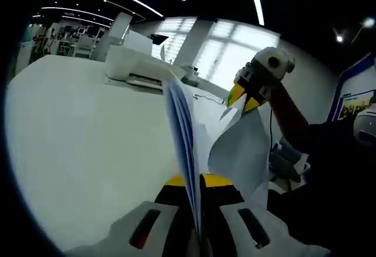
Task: Organize the stack of printing papers by aligning and flattening the scattered papers on the table
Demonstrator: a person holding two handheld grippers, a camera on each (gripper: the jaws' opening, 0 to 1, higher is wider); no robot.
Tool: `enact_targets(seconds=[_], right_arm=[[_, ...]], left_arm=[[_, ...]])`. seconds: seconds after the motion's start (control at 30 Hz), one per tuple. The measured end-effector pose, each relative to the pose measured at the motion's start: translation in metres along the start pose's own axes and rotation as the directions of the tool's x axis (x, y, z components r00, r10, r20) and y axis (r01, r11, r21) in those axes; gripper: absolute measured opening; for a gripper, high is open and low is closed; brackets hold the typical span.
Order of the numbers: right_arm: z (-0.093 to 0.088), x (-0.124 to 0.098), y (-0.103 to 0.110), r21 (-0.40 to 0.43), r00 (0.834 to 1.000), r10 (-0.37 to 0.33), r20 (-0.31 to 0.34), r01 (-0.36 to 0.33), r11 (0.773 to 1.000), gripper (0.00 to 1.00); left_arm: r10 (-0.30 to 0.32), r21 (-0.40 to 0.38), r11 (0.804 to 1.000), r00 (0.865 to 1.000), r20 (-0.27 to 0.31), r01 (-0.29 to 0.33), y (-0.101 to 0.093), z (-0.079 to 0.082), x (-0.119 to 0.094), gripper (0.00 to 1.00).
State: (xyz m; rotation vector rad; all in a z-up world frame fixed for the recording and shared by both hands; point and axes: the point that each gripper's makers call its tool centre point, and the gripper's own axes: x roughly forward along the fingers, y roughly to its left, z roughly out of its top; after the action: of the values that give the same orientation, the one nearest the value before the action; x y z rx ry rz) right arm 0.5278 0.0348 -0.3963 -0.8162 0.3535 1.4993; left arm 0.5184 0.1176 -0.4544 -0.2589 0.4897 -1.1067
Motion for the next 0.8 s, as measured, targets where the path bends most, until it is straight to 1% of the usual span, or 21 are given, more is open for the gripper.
enact_targets(seconds=[0.13, 0.33, 0.43, 0.47, 0.5, 0.63, 0.8], right_arm=[[-0.003, 0.003, -0.01, -0.016, 0.999, -0.03, 0.01, 0.03, 0.999, 0.05], [-0.007, 0.013, -0.017, -0.048, 0.998, -0.048, 0.027, 0.05, 0.998, 0.05], [-0.004, 0.016, -0.022, -0.045, 0.994, -0.07, 0.079, 0.074, 0.996, 0.05], [-0.004, 0.016, -0.023, -0.047, 0.994, -0.074, 0.086, 0.078, 0.996, 0.05], [-0.002, 0.017, -0.023, -0.044, 0.99, -0.085, 0.113, 0.09, 0.995, 0.05], [0.002, 0.019, -0.021, -0.071, 0.98, -0.103, 0.171, 0.116, 0.991, 0.06], [-0.004, 0.023, -0.021, -0.091, 0.974, -0.13, 0.186, 0.148, 0.985, 0.06]], left_arm=[[0.003, 0.0, 1.0, 1.0, 0.001, -0.003, 0.0, 0.0, 0.0, 0.07], [0.017, -0.003, 1.0, 1.0, -0.003, -0.017, 0.003, -0.001, 0.0, 0.07], [0.022, -0.008, 1.0, 1.0, 0.003, -0.022, -0.001, -0.002, 0.003, 0.08], [0.022, -0.012, 1.0, 1.0, 0.006, -0.022, -0.001, -0.002, 0.002, 0.08], [0.023, -0.015, 1.0, 1.0, 0.008, -0.022, -0.001, -0.002, 0.002, 0.08], [0.017, -0.034, 0.999, 1.0, 0.02, -0.017, -0.001, -0.002, 0.0, 0.08], [0.022, -0.024, 0.999, 1.0, 0.018, -0.021, 0.005, -0.001, -0.003, 0.09]])
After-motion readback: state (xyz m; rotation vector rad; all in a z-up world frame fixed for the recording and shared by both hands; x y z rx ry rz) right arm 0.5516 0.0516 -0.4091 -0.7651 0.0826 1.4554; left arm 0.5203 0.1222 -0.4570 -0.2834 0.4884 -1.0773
